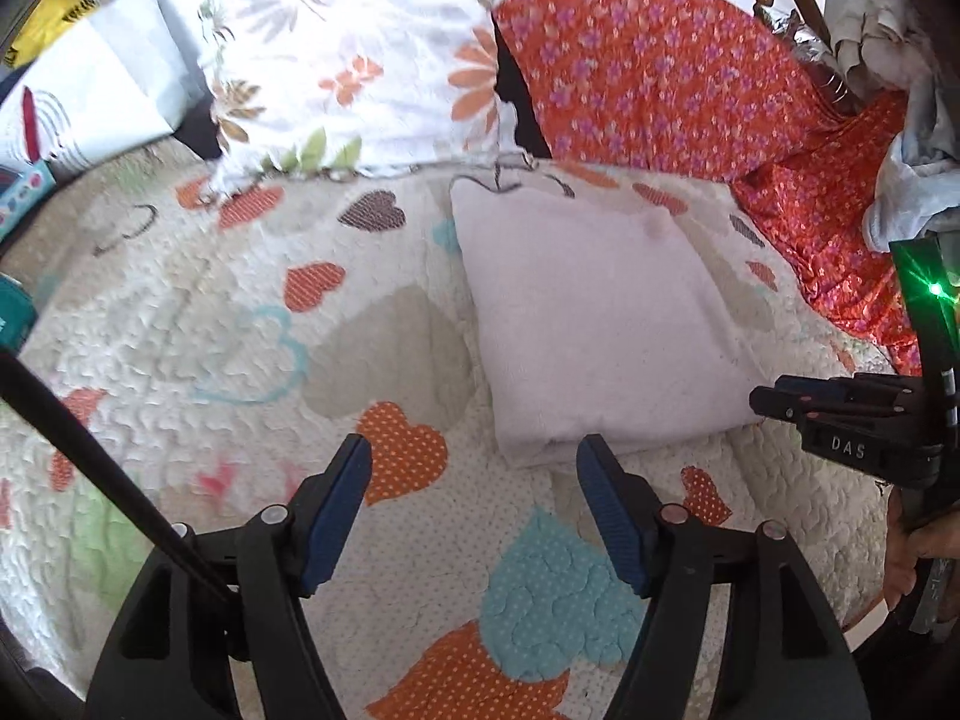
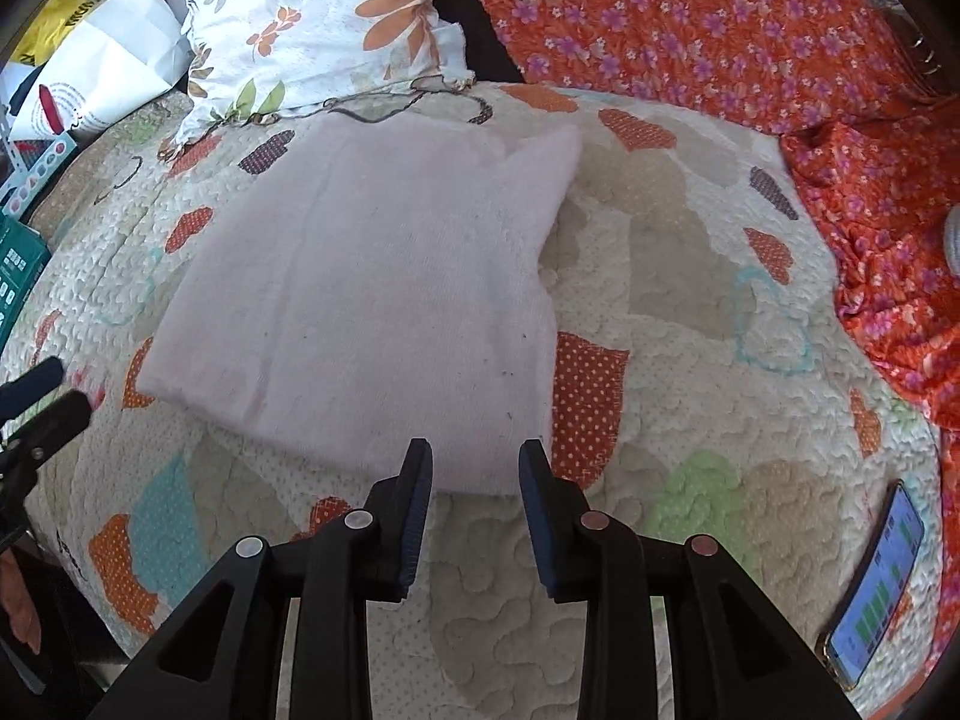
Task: Fold small clothes
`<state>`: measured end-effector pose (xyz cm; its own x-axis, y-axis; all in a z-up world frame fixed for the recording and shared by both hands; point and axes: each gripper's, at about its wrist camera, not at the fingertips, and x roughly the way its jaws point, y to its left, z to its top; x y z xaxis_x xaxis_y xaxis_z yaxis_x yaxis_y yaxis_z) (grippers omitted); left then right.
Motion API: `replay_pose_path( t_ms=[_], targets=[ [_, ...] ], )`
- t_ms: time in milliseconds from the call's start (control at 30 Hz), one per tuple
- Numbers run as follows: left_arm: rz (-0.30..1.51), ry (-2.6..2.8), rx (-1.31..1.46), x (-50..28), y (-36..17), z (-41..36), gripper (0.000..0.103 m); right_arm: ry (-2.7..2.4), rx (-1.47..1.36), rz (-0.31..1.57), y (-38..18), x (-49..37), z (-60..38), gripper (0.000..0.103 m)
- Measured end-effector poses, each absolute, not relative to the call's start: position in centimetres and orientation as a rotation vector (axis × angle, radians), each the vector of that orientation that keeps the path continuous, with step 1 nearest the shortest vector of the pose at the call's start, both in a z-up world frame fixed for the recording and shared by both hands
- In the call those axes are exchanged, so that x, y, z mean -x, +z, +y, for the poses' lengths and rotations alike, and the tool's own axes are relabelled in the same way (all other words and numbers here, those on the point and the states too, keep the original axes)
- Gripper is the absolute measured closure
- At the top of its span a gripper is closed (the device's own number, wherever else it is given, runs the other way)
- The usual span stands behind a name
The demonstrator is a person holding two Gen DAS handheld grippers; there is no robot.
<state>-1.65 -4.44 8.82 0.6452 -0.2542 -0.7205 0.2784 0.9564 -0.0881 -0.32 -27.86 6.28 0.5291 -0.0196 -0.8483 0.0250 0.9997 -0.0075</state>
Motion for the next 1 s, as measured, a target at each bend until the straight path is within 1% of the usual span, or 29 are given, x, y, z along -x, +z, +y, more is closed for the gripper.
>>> replay_pose_path(
  t_ms=[167,333,500,600,667,700,833,1000],
  targets=[
    [0.807,-0.262,-0.039,3.0,9.0,-3.6,0.032,-0.038,-0.064,0.938,7.9,0.4,-27.8,0.071],
    [0.823,-0.187,-0.010,3.4,9.1,-2.1,0.031,-0.006,-0.105,0.906,7.8,-1.3,-26.2,0.071],
    [0.824,-0.121,-0.011,3.1,9.1,-1.0,0.028,0.034,-0.116,0.920,6.6,-3.6,-24.0,0.071],
    [0.830,-0.103,-0.026,2.8,8.9,-0.6,0.028,0.045,-0.097,0.986,4.5,-5.1,-22.5,0.070],
    [0.841,-0.097,-0.029,2.6,8.7,-0.4,0.028,0.046,-0.073,1.030,3.3,-5.4,-21.9,0.066],
    [0.846,-0.096,-0.030,2.5,8.7,-0.3,0.028,0.046,-0.058,1.028,3.1,-5.3,-21.7,0.065],
    [0.861,-0.093,-0.034,2.2,8.5,-0.1,0.028,0.090,-0.002,1.041,3.1,-4.1,-21.0,0.057],
    [0.863,-0.099,-0.040,2.2,8.4,-0.4,0.028,0.121,0.007,1.057,3.2,-2.8,-21.2,0.057]
  ],
)
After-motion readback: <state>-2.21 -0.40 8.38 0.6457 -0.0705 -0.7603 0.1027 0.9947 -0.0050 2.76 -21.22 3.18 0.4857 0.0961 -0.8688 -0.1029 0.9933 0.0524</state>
